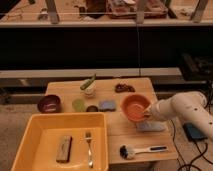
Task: Stack bowls into tray
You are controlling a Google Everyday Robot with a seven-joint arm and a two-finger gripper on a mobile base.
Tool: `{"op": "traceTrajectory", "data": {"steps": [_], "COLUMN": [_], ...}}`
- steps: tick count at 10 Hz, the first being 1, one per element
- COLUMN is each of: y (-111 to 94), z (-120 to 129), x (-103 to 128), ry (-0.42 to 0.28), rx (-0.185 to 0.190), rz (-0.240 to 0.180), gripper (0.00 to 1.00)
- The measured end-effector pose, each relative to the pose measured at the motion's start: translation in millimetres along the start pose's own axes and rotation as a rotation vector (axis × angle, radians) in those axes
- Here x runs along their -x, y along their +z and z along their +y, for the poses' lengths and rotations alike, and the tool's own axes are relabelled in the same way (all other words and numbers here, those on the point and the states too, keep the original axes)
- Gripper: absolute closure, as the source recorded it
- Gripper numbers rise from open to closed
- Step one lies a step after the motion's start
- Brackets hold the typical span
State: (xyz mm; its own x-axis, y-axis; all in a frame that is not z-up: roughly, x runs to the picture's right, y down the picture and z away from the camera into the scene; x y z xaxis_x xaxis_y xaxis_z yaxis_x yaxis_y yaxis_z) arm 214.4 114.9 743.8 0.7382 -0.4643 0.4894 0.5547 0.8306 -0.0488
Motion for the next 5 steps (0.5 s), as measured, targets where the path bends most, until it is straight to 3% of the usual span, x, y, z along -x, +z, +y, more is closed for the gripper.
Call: {"op": "traceTrajectory", "data": {"steps": [1,3,5], "y": [-2,-9,-22], "z": [-19,-84,-149], "x": [-8,-28,-29], "ry": [-0.02,-0.094,-0.169], "rx": [-0.016,-0.067,-0.115], "rz": [-0.007,-0.026,-0.047], "gripper": [0.94,0.94,0.94]}}
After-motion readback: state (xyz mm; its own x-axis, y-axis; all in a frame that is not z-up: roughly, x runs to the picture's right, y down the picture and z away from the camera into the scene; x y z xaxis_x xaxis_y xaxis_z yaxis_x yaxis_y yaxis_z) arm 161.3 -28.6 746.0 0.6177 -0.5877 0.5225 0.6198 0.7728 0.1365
